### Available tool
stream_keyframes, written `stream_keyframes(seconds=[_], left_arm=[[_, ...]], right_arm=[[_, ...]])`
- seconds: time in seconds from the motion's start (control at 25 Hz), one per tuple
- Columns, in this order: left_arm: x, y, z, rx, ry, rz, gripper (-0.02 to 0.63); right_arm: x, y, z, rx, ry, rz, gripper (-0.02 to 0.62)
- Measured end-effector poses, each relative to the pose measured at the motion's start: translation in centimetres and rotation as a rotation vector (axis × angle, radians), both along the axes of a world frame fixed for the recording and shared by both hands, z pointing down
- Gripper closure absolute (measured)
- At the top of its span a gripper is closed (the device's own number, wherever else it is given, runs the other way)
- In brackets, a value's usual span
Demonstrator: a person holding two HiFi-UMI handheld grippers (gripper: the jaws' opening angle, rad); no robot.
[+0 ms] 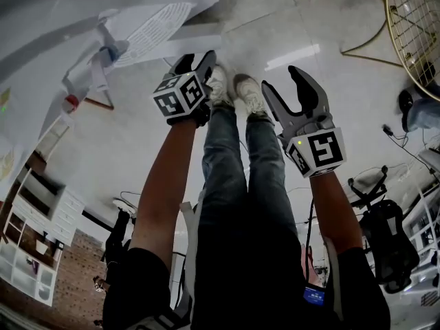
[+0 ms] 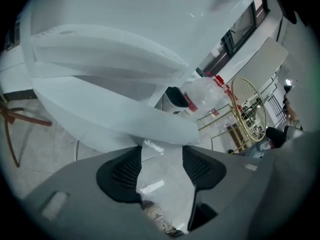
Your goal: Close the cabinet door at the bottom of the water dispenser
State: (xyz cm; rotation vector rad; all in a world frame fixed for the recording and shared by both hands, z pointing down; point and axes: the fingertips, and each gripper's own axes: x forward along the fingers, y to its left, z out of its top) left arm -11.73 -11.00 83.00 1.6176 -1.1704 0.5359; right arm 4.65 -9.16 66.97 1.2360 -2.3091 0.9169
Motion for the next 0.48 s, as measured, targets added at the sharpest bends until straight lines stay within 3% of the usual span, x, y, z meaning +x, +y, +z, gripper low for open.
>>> stream_keyframes(seconds=[0.48], left_arm=[[0.1, -2.4, 0.3, 0.019, -0.022, 0.019, 0.365]], right_arm=[[0.8, -1.3, 0.1, -0.005, 0.006, 0.029, 0.339]])
